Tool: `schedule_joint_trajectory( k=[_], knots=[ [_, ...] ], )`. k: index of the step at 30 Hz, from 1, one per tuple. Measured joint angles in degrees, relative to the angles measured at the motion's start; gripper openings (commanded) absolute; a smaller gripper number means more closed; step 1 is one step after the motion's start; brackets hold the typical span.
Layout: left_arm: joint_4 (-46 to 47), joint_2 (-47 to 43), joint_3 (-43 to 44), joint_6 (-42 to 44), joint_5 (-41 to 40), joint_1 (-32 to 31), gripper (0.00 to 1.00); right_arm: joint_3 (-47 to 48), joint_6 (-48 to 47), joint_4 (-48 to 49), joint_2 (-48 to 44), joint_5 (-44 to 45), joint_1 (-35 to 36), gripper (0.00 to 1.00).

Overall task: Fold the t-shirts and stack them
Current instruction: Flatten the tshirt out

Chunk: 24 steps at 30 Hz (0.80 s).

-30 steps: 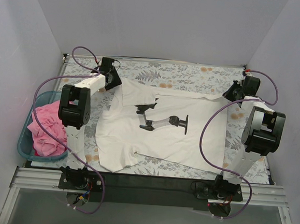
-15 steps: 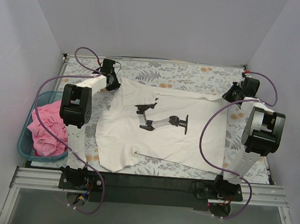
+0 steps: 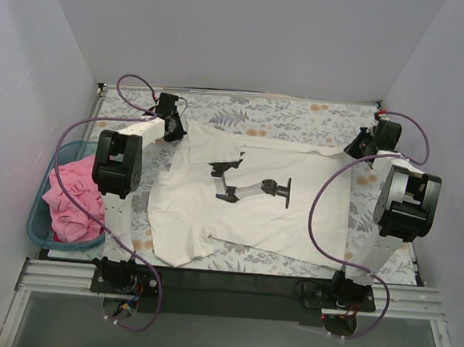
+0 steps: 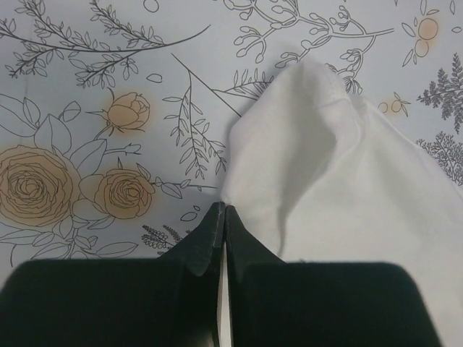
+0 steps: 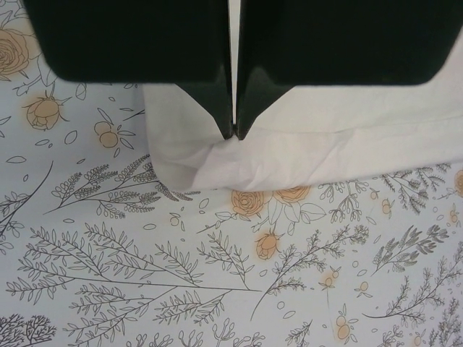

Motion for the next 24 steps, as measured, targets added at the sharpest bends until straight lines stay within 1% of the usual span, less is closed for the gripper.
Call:
schedule_joint_trajectory(
  k=[2, 4, 5, 8, 9, 10, 12, 15, 19, 20, 22, 24],
  knots=[
    [0.2, 0.0, -0.1, 0.7, -0.4, 0.0, 0.0, 0.0, 0.0, 0.0, 0.0, 0.1, 0.0, 0.01],
    [-0.1, -0.2, -0.1, 1.9, -3.0, -0.4, 0.0, 0.0, 0.0, 0.0, 0.0, 0.1, 0.0, 0.01],
    [-0.5, -0.4, -0.1, 2.9, -4.9, -0.7, 0.0, 0.0, 0.0, 0.0, -0.1, 0.1, 0.0, 0.01],
    [-2.0, -1.6, -0.1, 7.2, -14.8, -2.5, 0.0, 0.0, 0.0, 0.0, -0.6, 0.1, 0.0, 0.01],
    [-2.2, -2.2, -0.1, 8.9, -17.9, -3.4, 0.1, 0.0, 0.0, 0.0, -0.8, 0.1, 0.0, 0.01],
    [-2.1, -3.0, -0.3, 10.6, -20.9, -4.5, 0.15, 0.0, 0.0, 0.0, -1.1, 0.1, 0.0, 0.01],
    [-1.7, -4.7, -0.8, 13.0, -25.6, -6.6, 0.2, 0.0, 0.0, 0.0, -1.4, 0.1, 0.0, 0.01],
    [-0.8, -7.0, -1.7, 15.3, -30.3, -9.3, 0.27, 0.0, 0.1, 0.0, -1.4, 0.1, 0.0, 0.01],
    [3.9, -11.2, -7.0, 18.9, -33.8, -12.1, 0.53, -0.7, 0.0, 0.0, -1.4, 0.4, 0.0, 0.01],
    [4.9, -12.3, -8.3, 19.4, -34.1, -12.5, 0.57, -0.9, 0.1, 0.0, -1.4, 0.5, 0.0, 0.01],
    [6.0, -13.7, -9.8, 18.5, -33.6, -12.9, 0.59, -0.9, 0.1, -0.1, -1.4, 0.6, 0.0, 0.01],
    [5.8, -13.9, -9.8, 16.0, -30.9, -11.9, 0.61, -0.9, 0.1, 0.0, -1.4, 0.6, 0.0, 0.01]
  ],
)
